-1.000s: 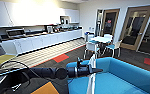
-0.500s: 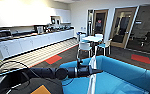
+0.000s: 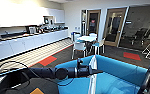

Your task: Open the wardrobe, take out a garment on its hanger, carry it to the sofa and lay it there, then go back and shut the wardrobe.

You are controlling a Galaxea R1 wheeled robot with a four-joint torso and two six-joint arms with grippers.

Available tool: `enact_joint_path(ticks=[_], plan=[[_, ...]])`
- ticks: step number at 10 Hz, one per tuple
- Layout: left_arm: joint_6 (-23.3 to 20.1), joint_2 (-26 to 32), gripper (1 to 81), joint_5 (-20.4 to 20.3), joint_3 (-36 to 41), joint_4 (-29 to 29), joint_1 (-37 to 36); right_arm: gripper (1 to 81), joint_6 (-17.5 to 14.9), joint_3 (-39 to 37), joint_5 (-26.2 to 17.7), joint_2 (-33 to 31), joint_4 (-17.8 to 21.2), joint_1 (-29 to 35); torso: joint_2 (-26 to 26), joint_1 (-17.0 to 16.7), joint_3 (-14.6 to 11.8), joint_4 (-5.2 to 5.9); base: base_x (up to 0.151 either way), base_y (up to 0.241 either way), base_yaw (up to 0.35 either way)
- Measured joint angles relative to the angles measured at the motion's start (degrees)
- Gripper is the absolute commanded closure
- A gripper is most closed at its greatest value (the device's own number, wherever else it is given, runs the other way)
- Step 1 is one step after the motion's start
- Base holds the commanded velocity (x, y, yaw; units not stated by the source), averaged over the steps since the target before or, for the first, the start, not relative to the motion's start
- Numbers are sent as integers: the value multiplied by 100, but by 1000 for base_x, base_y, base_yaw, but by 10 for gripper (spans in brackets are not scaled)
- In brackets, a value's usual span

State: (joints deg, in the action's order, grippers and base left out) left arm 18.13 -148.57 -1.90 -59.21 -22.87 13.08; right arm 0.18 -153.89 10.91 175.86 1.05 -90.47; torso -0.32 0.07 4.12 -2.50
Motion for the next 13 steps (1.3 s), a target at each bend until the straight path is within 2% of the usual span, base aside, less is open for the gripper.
enact_joint_path(ticks=[13], plan=[[-2,16,811,23,26,5,15,10,2,-22,2,30,2,15,0,0,0,0,5,0,0]])
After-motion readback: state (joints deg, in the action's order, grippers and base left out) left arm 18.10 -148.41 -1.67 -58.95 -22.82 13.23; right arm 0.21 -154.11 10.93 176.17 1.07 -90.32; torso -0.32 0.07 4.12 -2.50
